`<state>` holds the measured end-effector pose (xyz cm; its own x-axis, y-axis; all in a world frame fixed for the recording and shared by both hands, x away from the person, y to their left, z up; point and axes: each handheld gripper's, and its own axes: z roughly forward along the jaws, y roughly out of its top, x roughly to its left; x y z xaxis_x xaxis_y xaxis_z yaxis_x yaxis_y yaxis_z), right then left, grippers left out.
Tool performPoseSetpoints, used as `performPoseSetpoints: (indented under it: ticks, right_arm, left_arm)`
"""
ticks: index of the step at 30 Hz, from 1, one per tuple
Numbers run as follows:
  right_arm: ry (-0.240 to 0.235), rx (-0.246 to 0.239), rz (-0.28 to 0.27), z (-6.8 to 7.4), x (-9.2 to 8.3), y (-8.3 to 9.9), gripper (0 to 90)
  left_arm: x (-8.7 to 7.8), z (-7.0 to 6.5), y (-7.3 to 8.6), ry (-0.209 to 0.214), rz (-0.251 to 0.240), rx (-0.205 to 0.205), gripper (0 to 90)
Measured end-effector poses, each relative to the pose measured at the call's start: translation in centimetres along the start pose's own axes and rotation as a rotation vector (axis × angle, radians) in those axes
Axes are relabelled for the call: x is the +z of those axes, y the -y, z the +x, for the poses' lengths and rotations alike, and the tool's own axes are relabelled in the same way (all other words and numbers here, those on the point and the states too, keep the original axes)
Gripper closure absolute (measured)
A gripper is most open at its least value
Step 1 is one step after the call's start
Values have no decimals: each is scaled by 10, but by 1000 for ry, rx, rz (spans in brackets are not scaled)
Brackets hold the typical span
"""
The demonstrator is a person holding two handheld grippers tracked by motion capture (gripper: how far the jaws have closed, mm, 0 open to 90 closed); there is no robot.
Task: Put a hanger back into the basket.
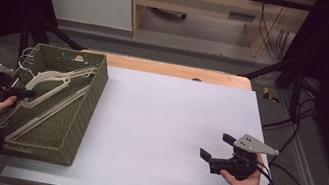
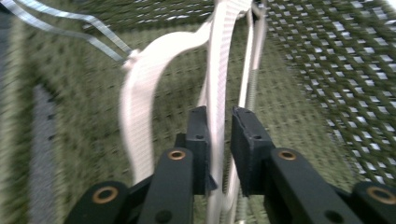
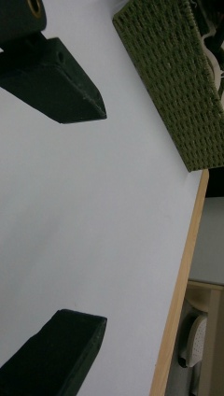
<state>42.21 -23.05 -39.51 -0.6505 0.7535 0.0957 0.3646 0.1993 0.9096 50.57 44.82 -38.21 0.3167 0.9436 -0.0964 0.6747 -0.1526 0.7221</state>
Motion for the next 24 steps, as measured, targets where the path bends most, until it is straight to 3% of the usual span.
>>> performPoseSetpoints:
  ticks: [1,2,3,11,15,18,20,24]
  right_arm:
    - [0,-1,3,0,1,0,35]
    - [-3,3,8,1,1,0,34]
    - [-3,-5,12,0,1,1,34]
    - [-2,-1,12,0,2,1,32]
    - [-3,-7,13,0,2,1,32]
    - [0,1,10,0,2,1,32]
    - [-1,0,7,0,1,1,33]
    - [0,-4,0,0,0,0,34]
  left_arm:
    - [0,0,1,-18,7,3,703]
    - [2,0,2,-57,14,16,630]
    - [2,0,3,-69,22,17,605]
    - [1,-5,6,-90,21,9,425]
    - [-8,-9,5,-75,-25,-6,359]
    - [-15,-13,4,-67,-46,5,326]
    - [-25,-24,2,-36,-109,19,303]
    - [-36,-39,1,4,-168,53,255]
